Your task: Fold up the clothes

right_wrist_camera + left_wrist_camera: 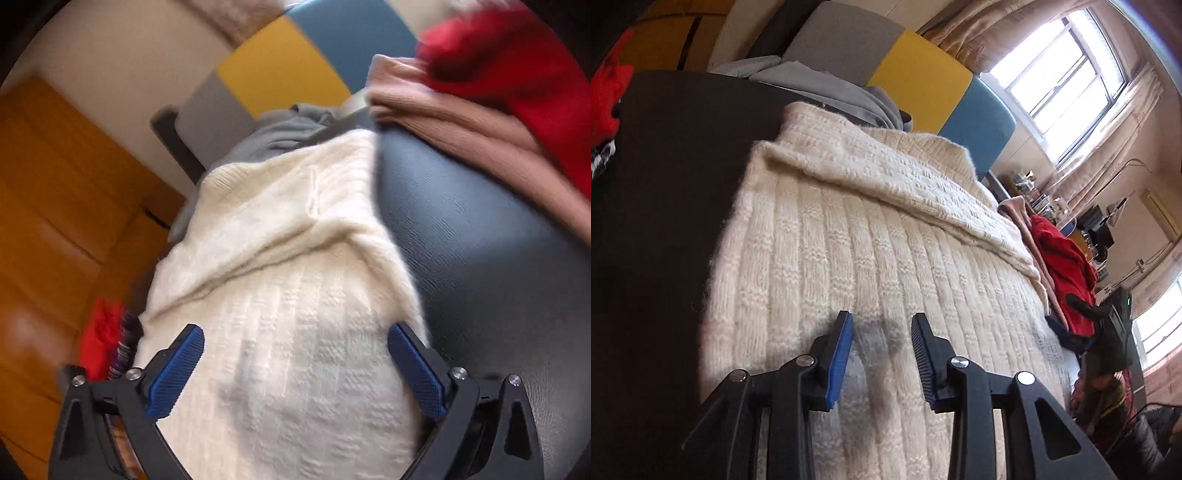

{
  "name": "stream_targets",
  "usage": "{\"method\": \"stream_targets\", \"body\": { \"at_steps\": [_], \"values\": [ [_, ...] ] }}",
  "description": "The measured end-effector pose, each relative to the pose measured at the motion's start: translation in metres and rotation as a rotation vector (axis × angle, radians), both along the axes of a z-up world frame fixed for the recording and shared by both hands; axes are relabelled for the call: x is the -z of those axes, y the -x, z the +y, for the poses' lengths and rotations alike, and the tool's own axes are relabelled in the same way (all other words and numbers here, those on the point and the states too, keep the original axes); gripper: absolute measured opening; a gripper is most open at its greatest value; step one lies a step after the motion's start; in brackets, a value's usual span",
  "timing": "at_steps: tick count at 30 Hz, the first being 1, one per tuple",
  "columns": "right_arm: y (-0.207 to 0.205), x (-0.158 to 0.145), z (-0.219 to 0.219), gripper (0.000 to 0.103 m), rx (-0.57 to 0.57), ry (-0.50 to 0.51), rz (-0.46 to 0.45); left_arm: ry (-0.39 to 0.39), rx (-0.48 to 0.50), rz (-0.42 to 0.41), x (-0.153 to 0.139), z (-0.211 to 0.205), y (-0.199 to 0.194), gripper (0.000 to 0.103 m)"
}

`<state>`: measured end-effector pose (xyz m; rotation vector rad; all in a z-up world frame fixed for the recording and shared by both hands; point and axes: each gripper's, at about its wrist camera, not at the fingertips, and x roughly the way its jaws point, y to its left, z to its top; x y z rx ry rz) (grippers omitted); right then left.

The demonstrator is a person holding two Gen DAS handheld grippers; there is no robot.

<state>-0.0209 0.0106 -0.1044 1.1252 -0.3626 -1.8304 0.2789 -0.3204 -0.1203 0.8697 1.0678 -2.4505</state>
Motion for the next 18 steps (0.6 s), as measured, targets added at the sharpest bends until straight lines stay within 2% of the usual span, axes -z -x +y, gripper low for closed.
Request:
{"method": "stream_targets", "body": {
  "at_steps": [1, 3, 6, 9, 14, 18],
  "values": [
    [0.0, 0.0, 0.009, 0.1, 0.013, 0.035, -0.006, -0.018, -0.007, -0.003, -0.001, -0.002, 0.001, 0.033],
    [-0.003, -0.004, 0.013, 0.1, 0.027, 0.014, -0.036, -0.048, -0.033, -0.019, -0.005, -0.003, 0.001, 0.033],
    [-0.015, -0.014, 0.019, 0.103, 0.022, 0.035, -0.067, -0.042, -0.051, -0.032, -0.014, 0.004, -0.008, 0.037],
    [-0.033, -0.009, 0.02, 0.103, -0.014, 0.025, -0.026, -0.017, -0.058, -0.034, -0.023, 0.013, -0.027, 0.038],
    [-0.063, -0.001, 0.022, 0.103, -0.073, 0.007, 0.047, 0.031, -0.085, -0.057, -0.032, 0.027, -0.08, 0.043],
    [-0.079, 0.001, 0.016, 0.103, -0.092, -0.039, 0.157, 0.039, -0.13, -0.106, -0.023, 0.035, -0.119, 0.047]
  ]
}}
